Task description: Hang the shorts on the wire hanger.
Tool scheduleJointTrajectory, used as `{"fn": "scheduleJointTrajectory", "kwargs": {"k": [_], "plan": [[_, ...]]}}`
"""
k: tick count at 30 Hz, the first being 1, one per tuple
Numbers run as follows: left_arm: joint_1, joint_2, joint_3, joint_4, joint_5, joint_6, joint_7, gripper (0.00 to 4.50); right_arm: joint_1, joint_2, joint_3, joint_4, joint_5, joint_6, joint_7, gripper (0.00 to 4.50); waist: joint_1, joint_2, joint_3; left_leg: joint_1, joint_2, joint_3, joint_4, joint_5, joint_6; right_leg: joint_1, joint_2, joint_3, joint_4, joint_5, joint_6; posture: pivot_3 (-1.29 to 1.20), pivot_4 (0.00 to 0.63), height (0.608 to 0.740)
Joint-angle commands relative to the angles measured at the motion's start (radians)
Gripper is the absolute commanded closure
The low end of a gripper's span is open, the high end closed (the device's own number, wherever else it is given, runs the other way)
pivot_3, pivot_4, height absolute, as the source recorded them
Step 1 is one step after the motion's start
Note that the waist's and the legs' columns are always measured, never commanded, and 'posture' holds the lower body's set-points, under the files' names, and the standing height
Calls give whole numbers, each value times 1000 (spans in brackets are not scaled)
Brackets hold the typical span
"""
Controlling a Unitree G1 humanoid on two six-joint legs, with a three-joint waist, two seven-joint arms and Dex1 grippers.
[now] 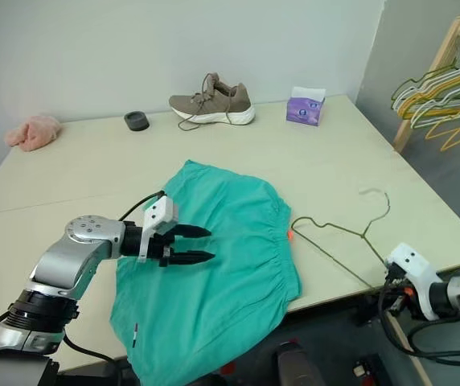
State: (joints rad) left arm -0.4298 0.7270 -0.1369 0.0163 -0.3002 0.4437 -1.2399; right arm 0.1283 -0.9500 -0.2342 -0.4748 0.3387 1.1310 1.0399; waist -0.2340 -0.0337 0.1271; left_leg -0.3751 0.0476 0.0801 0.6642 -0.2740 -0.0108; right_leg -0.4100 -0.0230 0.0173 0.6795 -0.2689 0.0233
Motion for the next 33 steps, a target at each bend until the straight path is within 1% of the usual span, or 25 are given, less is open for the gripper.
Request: {"fn": "scheduleJointTrajectory", "kwargs": {"k": [1,6,10,13,17,23,24,27,33], "plan": [[-5,-2,-10,3,12,-37,-5,1404,-12,-8,-32,-46,66,65,-22,4500,-5,0,0,0,0,0,0,0,0,0,0,0,0,0,0,-331,142,740],[21,1,-18,1,20,-54,-7,1404,-63,-38,-1,-60,125,76,-26,4500,-17,-2,2,-1,0,0,0,0,0,0,0,0,-1,0,0,-324,140,740],[37,4,-12,0,24,-59,3,1404,-127,-72,41,-33,141,52,-22,4500,-18,-3,3,-1,0,-1,-1,0,0,0,0,0,-1,0,0,-318,138,740],[47,6,-10,-1,29,-65,6,1404,-147,-96,71,-25,147,32,-14,4500,-18,-4,5,-1,0,-1,-1,0,0,0,0,0,-2,0,0,-309,136,740],[60,5,-1,-4,31,-64,19,1404,-214,-96,158,-18,147,8,-16,4500,-18,-7,7,-1,0,-1,-1,0,0,0,0,0,-2,0,0,-301,134,740],[71,11,4,1,37,-79,36,1404,-245,-111,211,-44,154,-15,-24,4500,-15,-8,8,-2,0,-1,-1,0,0,-1,0,-1,-2,0,0,-291,133,740],[74,10,3,-2,37,-80,39,1404,-251,-98,218,-30,155,-3,-40,4500,-15,-8,8,-2,0,-1,-1,0,0,-1,-1,-1,-2,0,0,-290,133,740],[85,10,1,-9,41,-85,45,1404,-264,-66,217,28,167,43,-79,4500,-16,-8,9,-3,0,-1,-1,0,0,-1,-1,-1,-2,0,0,-284,130,740],[104,15,1,-16,43,-98,53,1404,-281,-59,177,117,202,114,-97,4500,-13,-8,9,-3,0,-1,-1,0,0,-1,-1,-1,-2,0,0,-271,123,740]]}}
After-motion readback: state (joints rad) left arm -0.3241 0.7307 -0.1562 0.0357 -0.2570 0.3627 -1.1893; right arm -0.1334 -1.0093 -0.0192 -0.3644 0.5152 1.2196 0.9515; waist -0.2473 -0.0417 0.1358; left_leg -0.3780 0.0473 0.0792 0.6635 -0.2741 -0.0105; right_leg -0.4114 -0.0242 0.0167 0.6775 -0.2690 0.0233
